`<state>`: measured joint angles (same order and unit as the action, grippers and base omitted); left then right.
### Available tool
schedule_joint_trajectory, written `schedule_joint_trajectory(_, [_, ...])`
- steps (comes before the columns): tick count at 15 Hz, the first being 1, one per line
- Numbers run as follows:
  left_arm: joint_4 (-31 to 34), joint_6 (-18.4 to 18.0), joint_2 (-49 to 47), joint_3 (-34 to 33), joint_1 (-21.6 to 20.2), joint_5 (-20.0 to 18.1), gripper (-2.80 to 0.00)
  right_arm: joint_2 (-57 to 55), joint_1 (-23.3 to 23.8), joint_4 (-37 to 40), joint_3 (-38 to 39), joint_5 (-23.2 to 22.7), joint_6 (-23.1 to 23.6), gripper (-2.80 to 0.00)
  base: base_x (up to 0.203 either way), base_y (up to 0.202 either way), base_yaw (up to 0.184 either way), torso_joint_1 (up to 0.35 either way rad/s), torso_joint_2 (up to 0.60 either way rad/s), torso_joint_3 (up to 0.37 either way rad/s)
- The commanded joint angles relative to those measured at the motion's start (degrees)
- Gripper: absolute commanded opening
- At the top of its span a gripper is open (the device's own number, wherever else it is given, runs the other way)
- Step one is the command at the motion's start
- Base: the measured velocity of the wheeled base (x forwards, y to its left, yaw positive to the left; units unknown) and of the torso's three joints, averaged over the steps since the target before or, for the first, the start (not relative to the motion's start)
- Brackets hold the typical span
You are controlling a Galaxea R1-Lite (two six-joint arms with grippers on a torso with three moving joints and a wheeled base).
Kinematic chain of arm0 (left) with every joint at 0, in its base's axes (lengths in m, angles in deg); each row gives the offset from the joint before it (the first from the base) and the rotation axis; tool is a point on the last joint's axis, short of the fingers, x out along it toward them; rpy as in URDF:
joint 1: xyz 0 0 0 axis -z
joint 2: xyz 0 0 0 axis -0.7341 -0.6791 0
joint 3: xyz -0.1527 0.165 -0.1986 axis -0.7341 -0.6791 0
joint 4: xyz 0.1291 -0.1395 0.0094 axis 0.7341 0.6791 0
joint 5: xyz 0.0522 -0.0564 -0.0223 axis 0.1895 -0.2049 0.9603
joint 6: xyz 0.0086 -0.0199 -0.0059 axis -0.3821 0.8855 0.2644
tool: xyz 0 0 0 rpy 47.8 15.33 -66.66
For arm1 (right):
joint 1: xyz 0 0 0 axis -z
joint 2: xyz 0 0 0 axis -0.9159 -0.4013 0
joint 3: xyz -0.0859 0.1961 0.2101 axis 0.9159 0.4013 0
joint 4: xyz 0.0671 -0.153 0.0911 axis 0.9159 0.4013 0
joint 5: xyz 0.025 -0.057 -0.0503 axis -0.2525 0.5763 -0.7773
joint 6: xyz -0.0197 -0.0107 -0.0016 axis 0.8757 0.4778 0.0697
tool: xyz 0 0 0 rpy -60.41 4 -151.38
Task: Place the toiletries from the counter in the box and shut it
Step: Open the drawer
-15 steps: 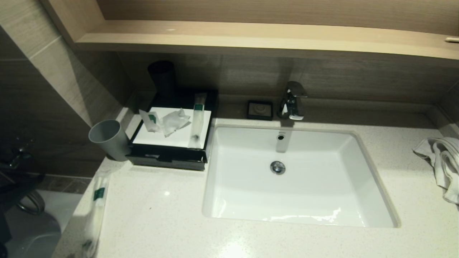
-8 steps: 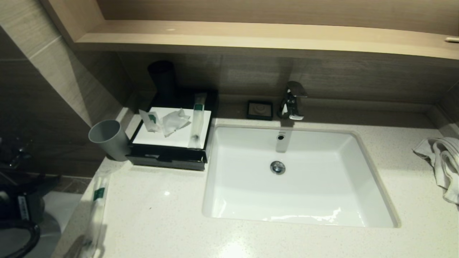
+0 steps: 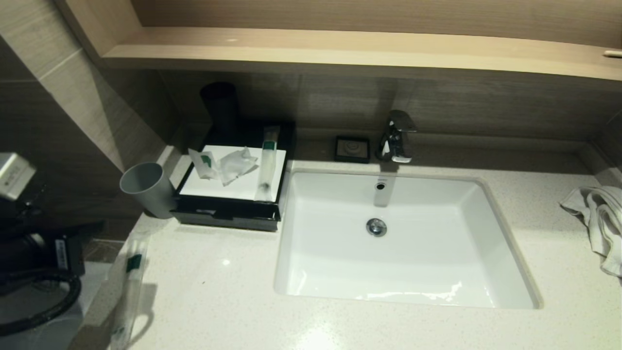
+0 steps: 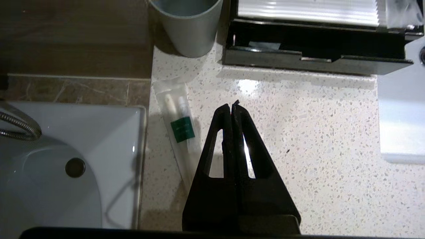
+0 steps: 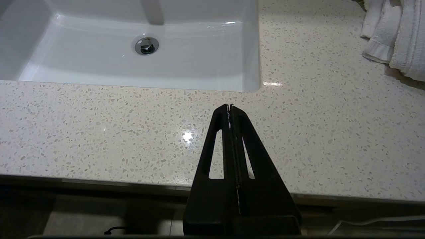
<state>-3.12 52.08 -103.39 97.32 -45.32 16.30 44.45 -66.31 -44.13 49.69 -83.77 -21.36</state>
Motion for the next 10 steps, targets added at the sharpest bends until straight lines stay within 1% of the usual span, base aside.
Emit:
schedule_joint_trajectory(1, [-0.4, 0.0, -2.6, 2.3, 2.5, 0.1, -2.8, 0.0, 0.0, 0.0, 0.0, 0.0, 0.0, -2.8, 0.0, 0.0, 0.0, 0.0, 0.0, 0.0])
schedule_joint_trajectory(4, [-0.8, -0.1, -6.4, 3.6, 6.6, 0.2, -2.8, 0.0, 0.1, 0.0, 0.0, 0.0, 0.0, -2.8, 0.0, 0.0, 0.0, 0.0, 0.0, 0.0])
schedule_joint_trajectory(7, [-3.9, -0.1, -11.7, 4.4, 9.4, 0.6, -2.8, 0.0, 0.0, 0.0, 0.0, 0.0, 0.0, -2.8, 0.0, 0.0, 0.0, 0.0, 0.0, 0.0])
schedule_joint_trajectory(10, [-7.6, 0.9, -16.1, 4.5, 12.1, 3.8, -2.8, 0.0, 0.1, 0.0, 0.0, 0.0, 0.0, -2.8, 0.0, 0.0, 0.0, 0.0, 0.0, 0.0])
